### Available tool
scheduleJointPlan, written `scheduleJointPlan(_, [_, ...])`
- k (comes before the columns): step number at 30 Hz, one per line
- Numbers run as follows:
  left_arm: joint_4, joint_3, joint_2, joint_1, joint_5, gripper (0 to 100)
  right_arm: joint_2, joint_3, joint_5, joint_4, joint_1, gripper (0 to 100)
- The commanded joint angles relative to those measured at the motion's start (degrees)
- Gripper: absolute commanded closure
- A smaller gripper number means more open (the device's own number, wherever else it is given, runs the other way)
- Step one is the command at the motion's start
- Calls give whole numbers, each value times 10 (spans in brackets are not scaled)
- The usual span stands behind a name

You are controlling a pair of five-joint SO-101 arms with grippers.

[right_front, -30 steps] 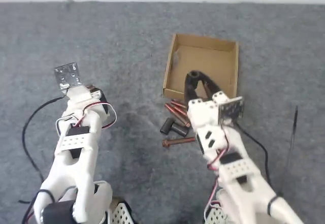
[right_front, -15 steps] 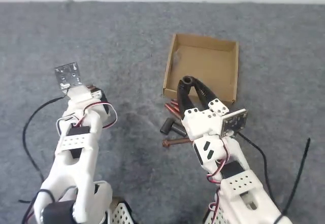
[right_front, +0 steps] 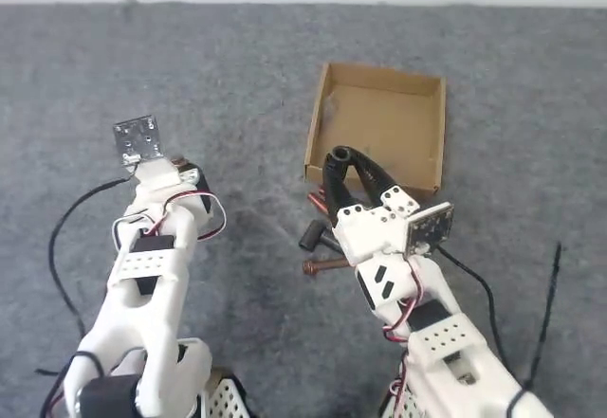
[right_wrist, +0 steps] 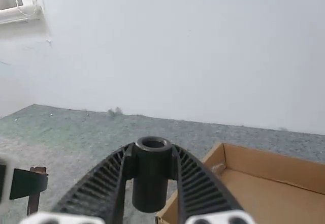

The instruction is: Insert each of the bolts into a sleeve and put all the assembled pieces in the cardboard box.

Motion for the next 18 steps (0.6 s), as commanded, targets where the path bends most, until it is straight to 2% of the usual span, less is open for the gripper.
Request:
scheduleJointPlan(1, [-16, -1, -26, 4, 2, 988, 131, -36, 1, -117, -7, 992])
scheduleJointPlan(10, [-17, -1, -26, 4, 2, 988, 504, -111, 8, -404, -12, 992])
scheduleJointPlan(14, [-17, -2, -27, 4, 2, 988, 600, -111, 66, -502, -17, 992])
scheduleJointPlan(18, [-36, 0, -27, 4, 2, 988, 642, -78, 109, -583, -56, 992])
